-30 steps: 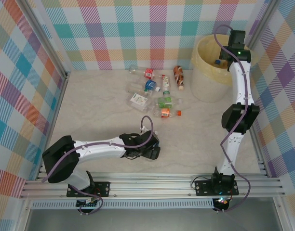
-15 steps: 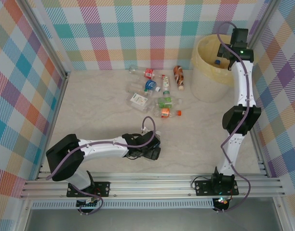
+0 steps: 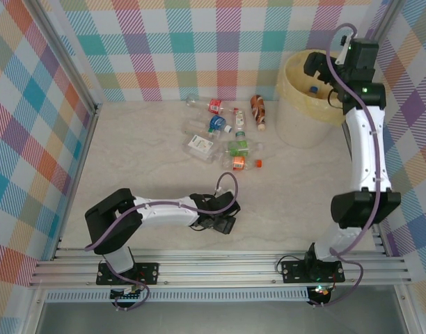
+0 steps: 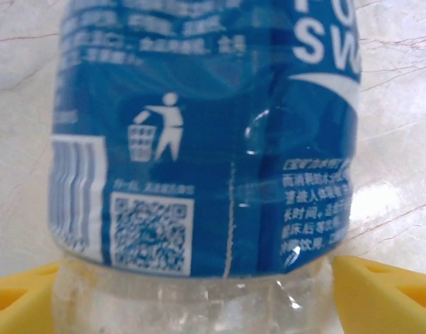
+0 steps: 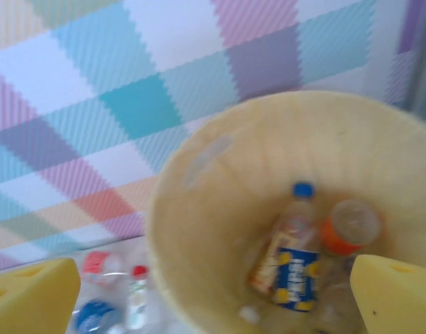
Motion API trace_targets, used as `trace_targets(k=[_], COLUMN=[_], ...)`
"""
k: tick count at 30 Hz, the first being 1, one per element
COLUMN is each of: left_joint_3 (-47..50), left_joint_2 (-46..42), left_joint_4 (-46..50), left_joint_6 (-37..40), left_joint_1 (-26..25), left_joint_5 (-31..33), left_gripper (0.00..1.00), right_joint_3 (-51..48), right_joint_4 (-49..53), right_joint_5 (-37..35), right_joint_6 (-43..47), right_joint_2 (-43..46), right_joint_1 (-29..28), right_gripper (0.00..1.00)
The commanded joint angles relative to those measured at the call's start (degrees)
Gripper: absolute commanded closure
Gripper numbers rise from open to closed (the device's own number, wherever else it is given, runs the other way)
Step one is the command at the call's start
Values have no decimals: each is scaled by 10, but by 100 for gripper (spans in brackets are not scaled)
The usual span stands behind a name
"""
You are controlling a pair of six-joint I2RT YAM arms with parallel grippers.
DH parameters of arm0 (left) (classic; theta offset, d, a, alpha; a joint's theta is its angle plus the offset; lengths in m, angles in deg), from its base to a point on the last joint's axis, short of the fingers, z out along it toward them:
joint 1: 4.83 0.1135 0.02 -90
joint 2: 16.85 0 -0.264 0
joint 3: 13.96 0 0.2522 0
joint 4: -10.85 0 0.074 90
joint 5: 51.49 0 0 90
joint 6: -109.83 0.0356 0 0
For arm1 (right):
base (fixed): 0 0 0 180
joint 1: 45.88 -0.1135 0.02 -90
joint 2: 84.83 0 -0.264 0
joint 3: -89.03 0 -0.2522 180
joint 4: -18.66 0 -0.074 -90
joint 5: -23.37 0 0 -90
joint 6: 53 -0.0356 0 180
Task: Put the plastic bottles in the bin
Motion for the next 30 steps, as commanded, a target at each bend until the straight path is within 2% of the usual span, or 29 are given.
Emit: trace_targets(k=[1, 6, 14, 17, 22, 26, 30], left_joint_3=[-13, -18, -5, -2, 9, 34, 58], left_joint_2=[9, 12, 1, 0, -7, -30, -48], left_joint_4=[10, 17, 14, 7, -7, -39, -76], left_joint_6=[18, 16, -4, -6, -5, -6, -8], left_joint_1=[-7, -7, -7, -6, 3, 25, 57], left_joint_5=[-2, 1, 21, 22, 17, 2, -24], left_gripper=[18, 25, 34, 38, 46, 53, 59], right_joint_3=[-97, -242, -423, -475, -502, -498, -510], right_joint_4=[-98, -190, -278, -291, -309, -287, -272], right_joint_5=[111, 224, 316, 326, 327, 345, 334], right_joint_6=[-66, -113, -117, -108, -114, -105, -102], right_joint_2=[52, 123, 215, 244, 254, 242, 244], right_joint_1=[-3, -11, -24, -29, -33, -49, -76], right_gripper=[0, 0, 0, 0, 0, 0, 0])
